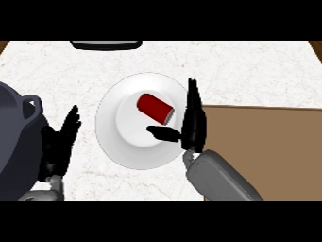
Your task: Pick the can from the tray and place it in the plate
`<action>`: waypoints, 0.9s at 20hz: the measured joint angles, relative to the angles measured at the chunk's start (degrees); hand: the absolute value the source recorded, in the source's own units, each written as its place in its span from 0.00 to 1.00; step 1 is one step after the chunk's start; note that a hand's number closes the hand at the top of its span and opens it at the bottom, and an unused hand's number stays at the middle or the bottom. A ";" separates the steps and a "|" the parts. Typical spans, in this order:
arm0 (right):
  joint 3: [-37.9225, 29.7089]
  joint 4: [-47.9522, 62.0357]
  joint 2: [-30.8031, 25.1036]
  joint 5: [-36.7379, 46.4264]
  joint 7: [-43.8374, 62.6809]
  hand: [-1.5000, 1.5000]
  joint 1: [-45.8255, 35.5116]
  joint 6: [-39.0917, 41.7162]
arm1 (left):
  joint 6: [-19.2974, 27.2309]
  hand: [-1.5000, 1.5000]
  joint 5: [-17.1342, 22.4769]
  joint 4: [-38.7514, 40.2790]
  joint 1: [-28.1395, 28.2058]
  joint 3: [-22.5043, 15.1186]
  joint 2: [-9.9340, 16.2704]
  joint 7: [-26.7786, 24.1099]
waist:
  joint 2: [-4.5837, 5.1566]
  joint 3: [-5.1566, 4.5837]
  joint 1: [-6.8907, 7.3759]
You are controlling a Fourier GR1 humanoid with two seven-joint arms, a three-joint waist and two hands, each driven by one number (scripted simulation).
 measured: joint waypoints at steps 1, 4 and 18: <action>-0.21 -0.66 0.06 1.24 0.70 0.00 0.89 0.26 | -0.61 0.50 0.29 -0.13 0.55 0.41 0.47 -0.37 | -0.01 0.00 -0.04; -1.38 -5.12 -1.74 3.78 2.20 0.00 4.30 2.27 | -0.60 0.50 0.28 -0.76 -0.25 0.80 0.43 1.09 | -0.03 0.00 -0.19; -11.21 -13.03 -2.75 9.17 -3.94 0.00 16.50 5.97 | -1.14 0.50 -0.45 -1.31 0.84 1.29 -0.59 0.62 | 0.00 0.01 -0.16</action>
